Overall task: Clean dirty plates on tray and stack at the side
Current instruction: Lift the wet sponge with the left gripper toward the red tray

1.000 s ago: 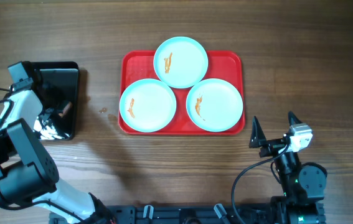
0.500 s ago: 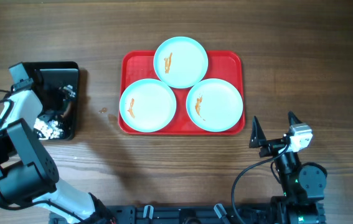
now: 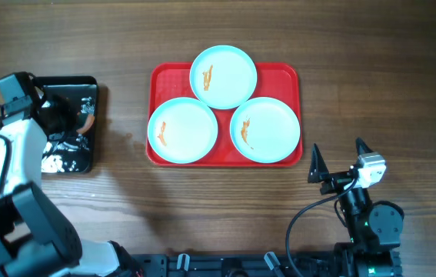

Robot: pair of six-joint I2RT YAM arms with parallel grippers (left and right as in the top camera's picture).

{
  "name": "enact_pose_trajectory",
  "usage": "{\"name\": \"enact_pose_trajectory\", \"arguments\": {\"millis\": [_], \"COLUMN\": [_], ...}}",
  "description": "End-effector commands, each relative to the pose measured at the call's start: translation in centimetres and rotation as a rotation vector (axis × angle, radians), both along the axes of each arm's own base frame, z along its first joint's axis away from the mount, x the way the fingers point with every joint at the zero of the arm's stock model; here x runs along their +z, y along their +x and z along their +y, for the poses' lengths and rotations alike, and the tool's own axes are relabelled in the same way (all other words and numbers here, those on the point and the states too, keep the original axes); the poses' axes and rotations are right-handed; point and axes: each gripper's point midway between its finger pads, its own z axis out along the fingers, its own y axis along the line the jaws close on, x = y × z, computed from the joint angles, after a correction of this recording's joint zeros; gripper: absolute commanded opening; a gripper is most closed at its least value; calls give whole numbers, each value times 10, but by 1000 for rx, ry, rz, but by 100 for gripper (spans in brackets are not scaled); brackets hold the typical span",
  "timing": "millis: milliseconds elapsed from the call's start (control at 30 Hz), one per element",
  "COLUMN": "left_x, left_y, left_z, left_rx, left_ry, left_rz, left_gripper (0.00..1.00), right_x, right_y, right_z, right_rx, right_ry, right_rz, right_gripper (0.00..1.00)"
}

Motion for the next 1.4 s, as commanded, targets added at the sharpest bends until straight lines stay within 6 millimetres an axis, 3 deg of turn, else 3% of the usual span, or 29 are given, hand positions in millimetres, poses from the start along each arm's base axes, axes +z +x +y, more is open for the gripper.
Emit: {"name": "enact_pose_trajectory", "arguments": {"millis": [0, 167, 500, 700, 867, 967, 1133, 1367], "left_x": [21, 33, 26, 44, 25, 10, 7, 19], "left_y": [2, 7, -2, 5, -10, -27, -35, -23], "left_z": [-16, -35, -29, -63, -31, 2, 10, -12], "left_rx": [-43, -99, -145, -284, -178, -72, -30, -151], "left_ry": [-59, -148, -91, -248, -105, 28, -24, -167], "left_rz": [-66, -125, -82, -193, -67, 44, 46, -85], "left_gripper": [4, 4, 4, 4, 4, 4, 4, 4], "right_x": [-4, -4, -4, -4, -4, -4, -4, -4], "right_y": [1, 1, 1, 1, 1, 1, 1, 1], "right_z": [-4, -4, -4, -4, -4, -4, -4, -4], "right_rx": [-22, -22, -22, -22, -22, -22, -22, -22], "right_ry": [-14, -14, -14, -14, -14, -15, -14, -14], "right_rz": [-5, -5, -5, -5, -5, -5, -5, -5], "right_gripper": [100, 100, 100, 100, 100, 100, 100, 100]}}
